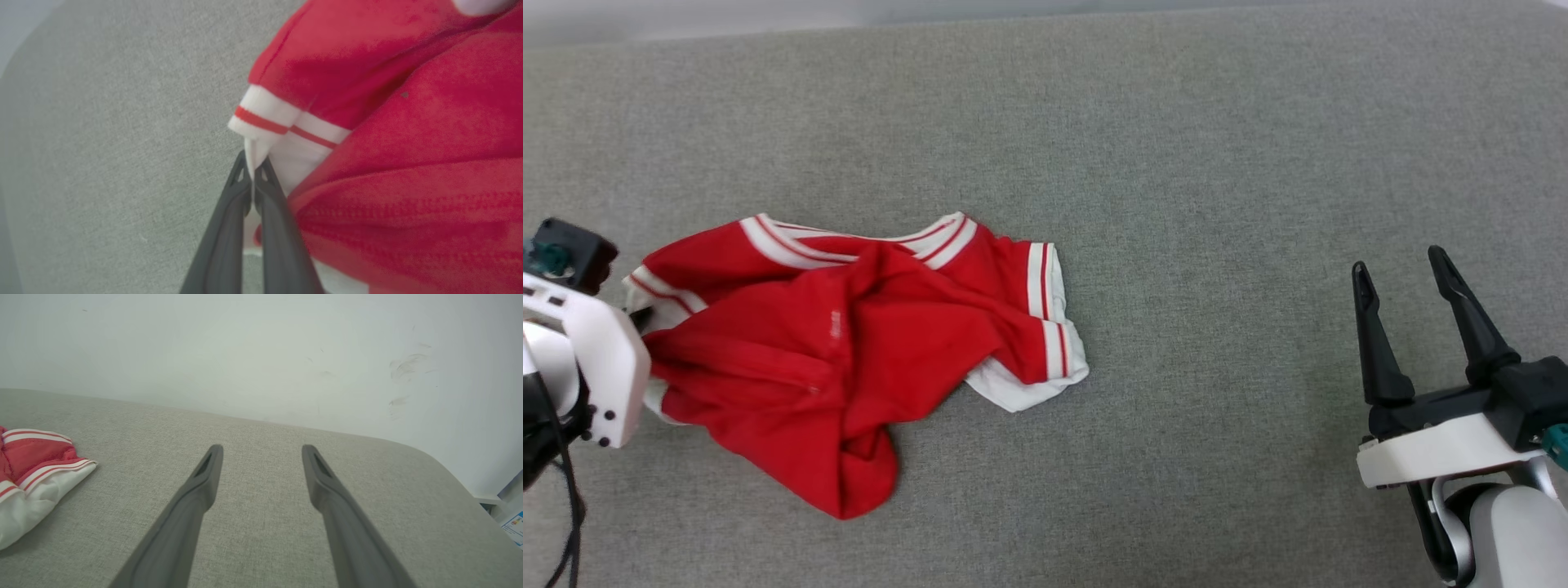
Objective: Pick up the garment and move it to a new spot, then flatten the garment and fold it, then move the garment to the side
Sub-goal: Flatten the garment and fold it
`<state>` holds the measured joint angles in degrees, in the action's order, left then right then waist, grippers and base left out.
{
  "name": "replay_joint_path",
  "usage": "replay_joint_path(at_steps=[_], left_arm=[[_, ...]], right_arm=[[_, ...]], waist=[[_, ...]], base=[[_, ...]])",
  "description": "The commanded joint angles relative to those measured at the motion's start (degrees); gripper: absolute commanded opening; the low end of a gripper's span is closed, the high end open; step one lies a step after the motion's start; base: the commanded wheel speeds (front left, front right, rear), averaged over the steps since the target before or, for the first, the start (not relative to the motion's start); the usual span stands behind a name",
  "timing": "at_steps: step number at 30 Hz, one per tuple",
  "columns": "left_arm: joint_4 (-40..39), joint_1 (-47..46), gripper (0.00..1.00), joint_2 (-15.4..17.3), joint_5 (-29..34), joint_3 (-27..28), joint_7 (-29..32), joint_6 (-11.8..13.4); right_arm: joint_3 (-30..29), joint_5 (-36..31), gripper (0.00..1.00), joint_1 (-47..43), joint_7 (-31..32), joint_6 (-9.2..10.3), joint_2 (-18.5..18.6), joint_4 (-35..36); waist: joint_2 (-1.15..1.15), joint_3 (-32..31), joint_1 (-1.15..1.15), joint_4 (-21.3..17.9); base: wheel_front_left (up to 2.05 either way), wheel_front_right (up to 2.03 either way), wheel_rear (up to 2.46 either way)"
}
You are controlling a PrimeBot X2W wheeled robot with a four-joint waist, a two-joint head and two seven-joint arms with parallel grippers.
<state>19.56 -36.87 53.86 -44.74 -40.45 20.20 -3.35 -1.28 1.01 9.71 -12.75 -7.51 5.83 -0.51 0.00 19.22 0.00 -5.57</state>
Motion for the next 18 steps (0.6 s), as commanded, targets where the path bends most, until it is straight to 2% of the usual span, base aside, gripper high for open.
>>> replay_joint_path(at_steps=[1, 8, 9, 10, 11, 14, 18], left_arm=[[2.01, -0.76, 0.00, -0.03, -0.23, 0.06, -0.34, -0.22], [15.01, 0.20, 0.00, -3.60, -2.55, -0.94, -0.90, -1.86], [16.04, 0.12, 0.10, -4.55, -2.99, -0.74, -1.80, -2.15], [16.89, -0.09, 0.77, -5.46, -3.19, -0.68, -2.50, -2.34], [17.44, -0.46, 1.00, -5.99, -2.81, -0.80, -3.72, -2.55], [18.31, -1.60, 1.00, -7.52, -2.04, -0.08, -8.80, -2.25], [17.62, -1.14, 1.00, -9.03, -0.68, 1.75, -17.99, 0.86]], right_arm=[[-0.11, -0.17, 1.00, 1.07, -0.27, 0.04, 0.29, 0.13], [0.32, -0.53, 1.00, 1.80, 0.18, 0.04, 0.36, -0.23], [0.23, -0.56, 1.00, 1.78, 0.31, 0.04, 0.42, -0.28], [0.12, -0.60, 1.00, 1.66, 0.45, 0.04, 0.48, -0.33], [0.05, -0.62, 1.00, 1.51, 0.57, 0.04, 0.54, -0.37], [0.18, 0.04, 1.00, 1.09, 0.99, 0.04, 0.79, -0.48], [0.10, 0.95, 1.00, 0.21, 1.32, 0.04, 1.30, -0.40]], waist=[[0.00, 0.74, 0.00, -0.33], [0.00, 1.58, 0.00, -0.38], [0.00, 1.49, 0.00, -0.23], [0.00, 1.27, 0.00, -0.01], [0.00, 0.99, 0.00, 0.21], [0.00, -0.45, 0.00, 0.95], [0.00, -3.26, 0.00, 2.34]], base=[[0.00, 0.00, 0.00], [0.00, 0.00, 0.00], [0.00, 0.00, 0.00], [0.00, 0.00, 0.00], [0.00, 0.00, 0.00], [0.00, 0.00, 0.00], [0.00, 0.00, 0.00]])
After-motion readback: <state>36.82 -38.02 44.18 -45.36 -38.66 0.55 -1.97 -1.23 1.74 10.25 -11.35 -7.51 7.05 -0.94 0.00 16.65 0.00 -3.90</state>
